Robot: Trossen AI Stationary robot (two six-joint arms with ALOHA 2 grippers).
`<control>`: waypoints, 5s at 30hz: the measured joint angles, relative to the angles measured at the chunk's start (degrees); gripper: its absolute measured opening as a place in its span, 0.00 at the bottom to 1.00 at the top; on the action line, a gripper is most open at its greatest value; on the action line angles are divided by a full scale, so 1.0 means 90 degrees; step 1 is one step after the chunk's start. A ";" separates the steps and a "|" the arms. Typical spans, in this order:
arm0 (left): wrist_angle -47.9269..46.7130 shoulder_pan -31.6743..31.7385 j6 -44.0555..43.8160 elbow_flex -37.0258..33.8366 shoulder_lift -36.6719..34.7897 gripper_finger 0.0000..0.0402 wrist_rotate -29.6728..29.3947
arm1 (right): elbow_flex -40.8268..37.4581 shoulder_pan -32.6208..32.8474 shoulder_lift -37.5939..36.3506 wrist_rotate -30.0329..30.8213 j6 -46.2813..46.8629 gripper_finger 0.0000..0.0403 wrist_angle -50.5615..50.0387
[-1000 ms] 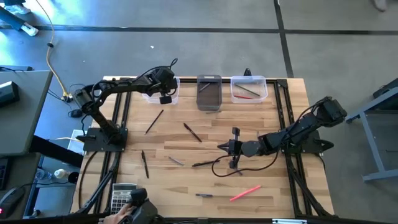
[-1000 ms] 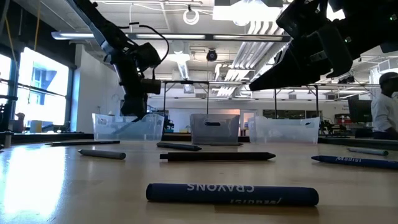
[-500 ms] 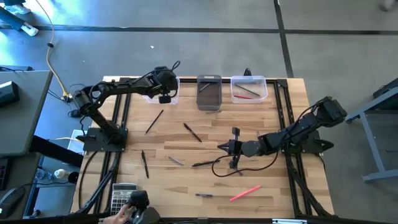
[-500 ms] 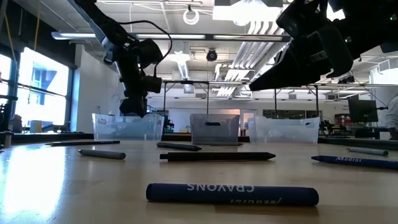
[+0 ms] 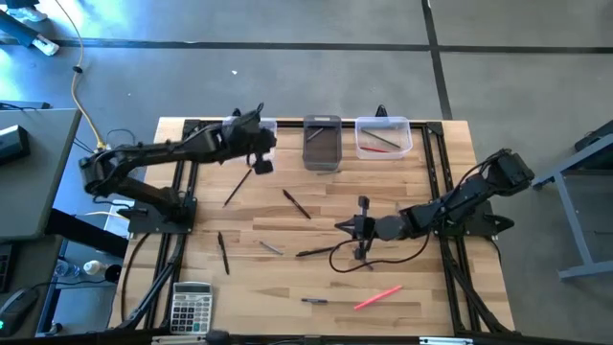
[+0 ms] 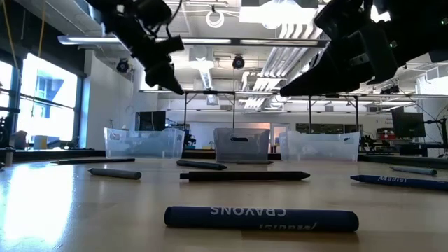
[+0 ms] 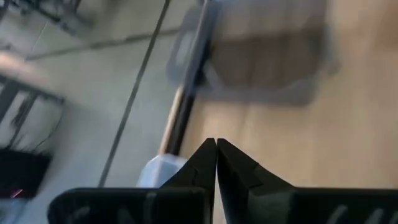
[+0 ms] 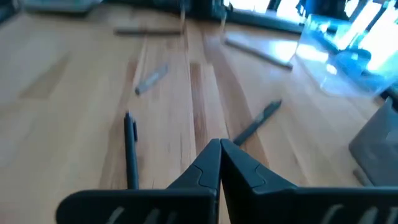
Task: Sort crayons/erasers/pens/pencils in bins
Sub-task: Put the gray crayon into the black bin
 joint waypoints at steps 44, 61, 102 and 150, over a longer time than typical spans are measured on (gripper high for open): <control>0.1018 -0.6104 -0.4006 -0.1594 0.0987 0.28 -0.0276 | -0.1113 -0.0002 0.0010 -0.0379 0.0011 0.00 0.2178; 0.1252 -0.5188 -0.4245 -0.1589 0.1595 0.29 0.0574 | -0.1113 -0.0002 0.0008 -0.0379 0.0011 0.00 0.2088; -0.1938 -0.4822 -0.3458 0.0750 0.2360 0.02 0.0545 | -0.1113 -0.0002 0.0008 -0.0379 0.0011 0.00 0.2039; 0.0293 0.0636 -0.2907 0.4506 0.5431 0.02 0.1958 | -0.1111 -0.0005 0.0008 -0.0359 -0.0016 0.00 0.1947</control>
